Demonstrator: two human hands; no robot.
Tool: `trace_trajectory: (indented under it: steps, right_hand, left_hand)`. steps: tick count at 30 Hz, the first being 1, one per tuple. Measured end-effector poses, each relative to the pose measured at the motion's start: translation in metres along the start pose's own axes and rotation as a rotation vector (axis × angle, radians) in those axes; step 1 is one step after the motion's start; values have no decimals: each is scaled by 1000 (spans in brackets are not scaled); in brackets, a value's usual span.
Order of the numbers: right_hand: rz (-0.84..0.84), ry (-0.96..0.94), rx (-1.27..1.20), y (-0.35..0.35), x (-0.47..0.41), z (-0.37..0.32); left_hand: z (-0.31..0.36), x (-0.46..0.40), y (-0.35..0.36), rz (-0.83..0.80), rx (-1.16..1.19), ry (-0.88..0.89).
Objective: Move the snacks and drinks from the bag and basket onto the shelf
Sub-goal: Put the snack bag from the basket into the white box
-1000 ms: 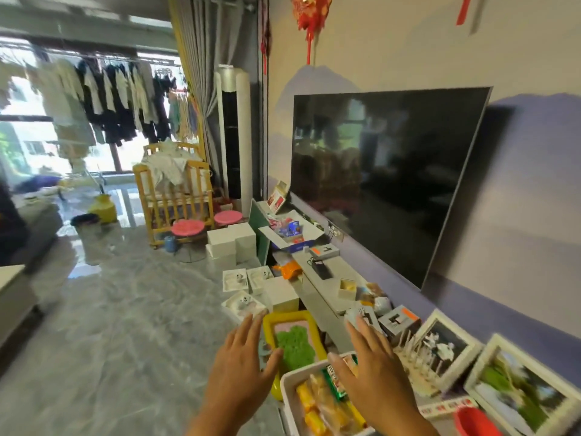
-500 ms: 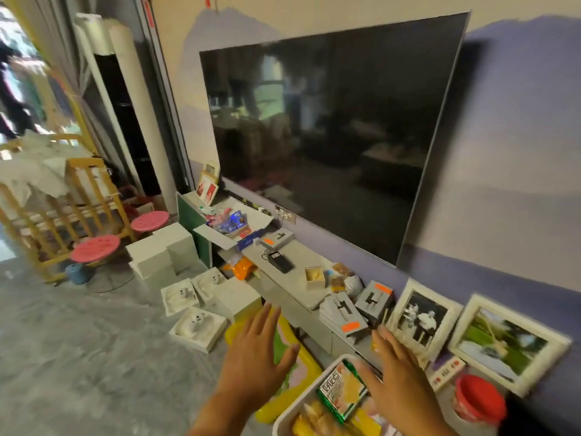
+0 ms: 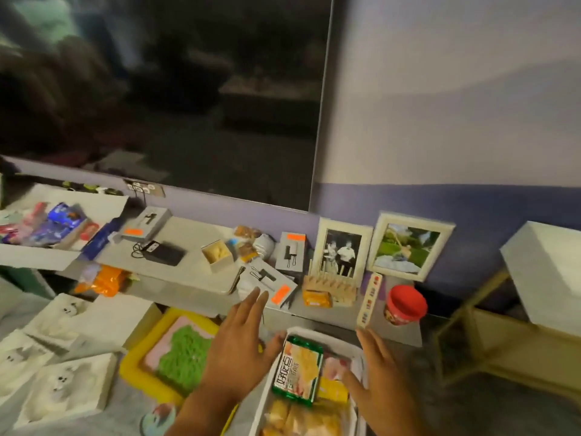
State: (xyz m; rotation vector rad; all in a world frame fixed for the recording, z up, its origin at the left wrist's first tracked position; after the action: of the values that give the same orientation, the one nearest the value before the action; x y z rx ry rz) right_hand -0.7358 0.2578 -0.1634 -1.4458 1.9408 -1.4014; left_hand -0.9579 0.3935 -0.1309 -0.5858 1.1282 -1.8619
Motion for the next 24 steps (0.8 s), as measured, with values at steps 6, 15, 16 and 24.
trace_trajectory:
  steps: [6, 15, 16, 24]
  right_hand:
    - [-24, 47, -57, 102, -35, 27]
    - [-66, 158, -234, 232, -72, 75]
    - [-53, 143, -239, 239, -74, 78]
    - [-87, 106, -399, 276, -88, 78]
  left_hand:
    - [-62, -21, 113, -81, 31, -5]
    - [-120, -15, 259, -288, 11, 38]
    - [-122, -14, 268, -305, 18, 33]
    - [-123, -7, 302, -273, 6, 10]
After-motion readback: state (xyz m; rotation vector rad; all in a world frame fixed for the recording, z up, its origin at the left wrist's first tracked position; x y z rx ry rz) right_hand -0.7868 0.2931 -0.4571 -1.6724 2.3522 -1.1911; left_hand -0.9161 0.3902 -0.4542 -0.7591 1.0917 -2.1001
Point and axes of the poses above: each hand's wrist, its own x-axis away from the middle knuckle, its own y-axis out of the palm, z = x × y, the point moved 2 cm from there along -x, towards the middle knuckle, and after that the axes turned 5 degrees about -z, right-handed, at the moved point
